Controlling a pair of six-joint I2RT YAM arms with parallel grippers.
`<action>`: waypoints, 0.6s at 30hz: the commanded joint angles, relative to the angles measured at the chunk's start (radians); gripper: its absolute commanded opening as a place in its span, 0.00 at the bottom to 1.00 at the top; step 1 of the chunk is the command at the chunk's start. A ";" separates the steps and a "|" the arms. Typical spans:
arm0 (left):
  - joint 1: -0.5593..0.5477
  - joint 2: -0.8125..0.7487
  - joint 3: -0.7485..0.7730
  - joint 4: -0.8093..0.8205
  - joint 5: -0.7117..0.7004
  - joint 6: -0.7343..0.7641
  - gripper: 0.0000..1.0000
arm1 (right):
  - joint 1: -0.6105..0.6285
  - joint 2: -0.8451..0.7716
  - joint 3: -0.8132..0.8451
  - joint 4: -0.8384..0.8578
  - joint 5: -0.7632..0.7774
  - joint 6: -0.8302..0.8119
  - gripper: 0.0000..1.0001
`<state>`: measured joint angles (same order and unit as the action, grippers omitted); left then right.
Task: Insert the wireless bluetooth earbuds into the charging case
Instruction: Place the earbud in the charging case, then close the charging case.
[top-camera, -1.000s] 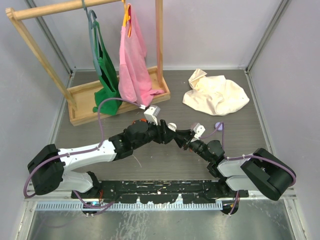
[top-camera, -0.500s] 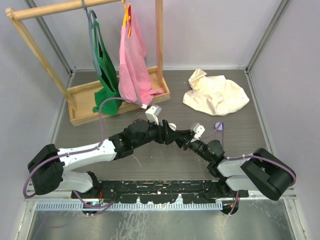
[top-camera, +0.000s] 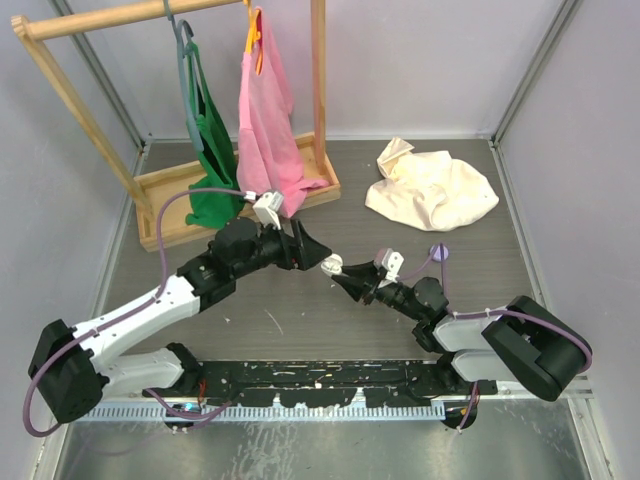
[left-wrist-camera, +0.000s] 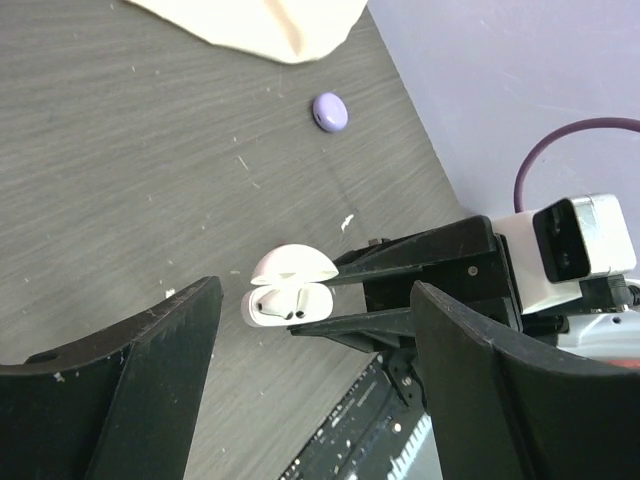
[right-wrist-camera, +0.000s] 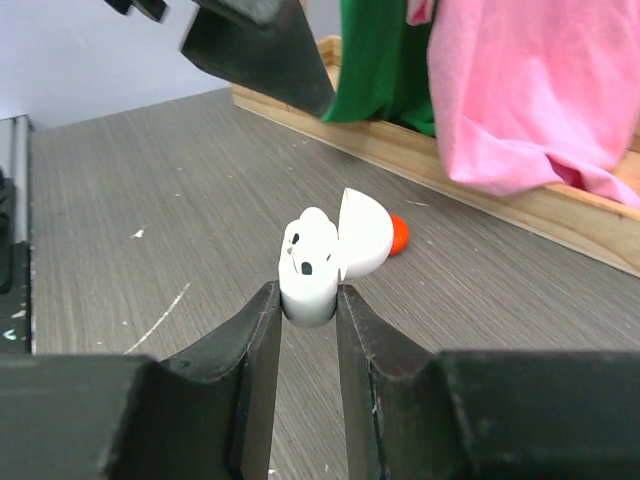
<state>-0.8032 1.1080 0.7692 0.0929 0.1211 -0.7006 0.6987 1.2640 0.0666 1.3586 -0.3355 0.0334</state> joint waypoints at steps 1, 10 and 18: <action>0.055 -0.014 0.021 -0.024 0.182 -0.046 0.79 | 0.005 -0.002 0.052 0.074 -0.121 0.018 0.08; 0.148 0.042 -0.023 0.120 0.431 -0.150 0.80 | 0.005 -0.034 0.097 0.063 -0.233 0.071 0.08; 0.149 0.094 -0.027 0.170 0.534 -0.173 0.76 | 0.005 -0.044 0.113 0.062 -0.253 0.097 0.08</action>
<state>-0.6571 1.1950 0.7456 0.1589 0.5484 -0.8486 0.6983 1.2438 0.1425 1.3598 -0.5606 0.1089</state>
